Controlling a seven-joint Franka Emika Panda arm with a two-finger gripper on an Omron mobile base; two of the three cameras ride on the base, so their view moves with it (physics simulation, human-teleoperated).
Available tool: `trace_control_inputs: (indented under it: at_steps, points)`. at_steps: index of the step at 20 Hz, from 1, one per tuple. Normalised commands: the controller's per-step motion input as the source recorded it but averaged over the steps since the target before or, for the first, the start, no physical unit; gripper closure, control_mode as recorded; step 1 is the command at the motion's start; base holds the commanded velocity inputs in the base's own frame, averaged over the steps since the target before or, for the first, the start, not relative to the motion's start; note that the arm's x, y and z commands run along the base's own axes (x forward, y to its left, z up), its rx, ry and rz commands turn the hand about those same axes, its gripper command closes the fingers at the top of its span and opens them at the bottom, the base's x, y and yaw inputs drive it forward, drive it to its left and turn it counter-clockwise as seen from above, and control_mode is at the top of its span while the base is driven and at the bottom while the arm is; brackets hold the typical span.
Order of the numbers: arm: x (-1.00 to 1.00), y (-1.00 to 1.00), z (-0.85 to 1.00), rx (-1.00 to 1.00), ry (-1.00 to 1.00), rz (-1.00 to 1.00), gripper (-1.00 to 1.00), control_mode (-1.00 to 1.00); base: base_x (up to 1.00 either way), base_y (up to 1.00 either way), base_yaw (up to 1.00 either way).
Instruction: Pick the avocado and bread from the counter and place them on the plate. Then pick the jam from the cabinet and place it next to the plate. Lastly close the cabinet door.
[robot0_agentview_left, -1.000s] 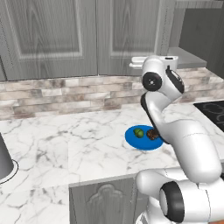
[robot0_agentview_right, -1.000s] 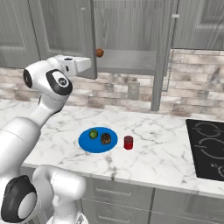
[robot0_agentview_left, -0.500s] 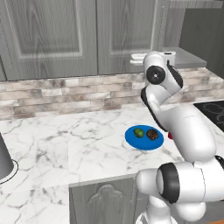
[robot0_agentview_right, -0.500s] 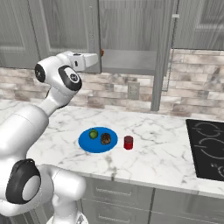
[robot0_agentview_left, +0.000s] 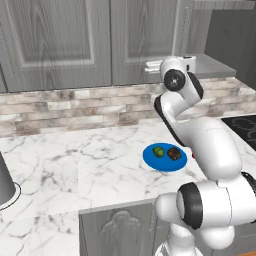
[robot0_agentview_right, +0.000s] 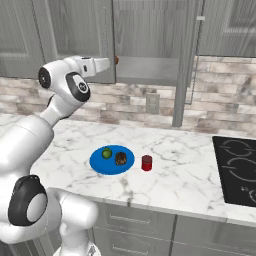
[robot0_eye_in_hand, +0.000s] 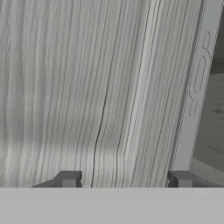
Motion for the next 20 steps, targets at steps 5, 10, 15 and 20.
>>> trace_control_inputs:
  at_steps: [5, 10, 15, 20]
  points:
    - [-0.38, 0.00, 0.20, 0.05, 0.03, -0.05, -1.00, -1.00, 0.00, 0.00, 0.00]
    - [-0.92, -0.02, 0.10, 0.09, 0.01, -0.07, -1.00, -1.00, 0.00, 0.00, 0.00]
    - [-1.00, -0.10, 0.04, 0.09, 0.04, -0.04, -1.00, -1.00, 0.00, 0.00, 0.00]
    - [-1.00, -0.18, 0.11, 0.09, 0.08, 0.00, -1.00, -1.00, 0.00, 0.00, 0.00]
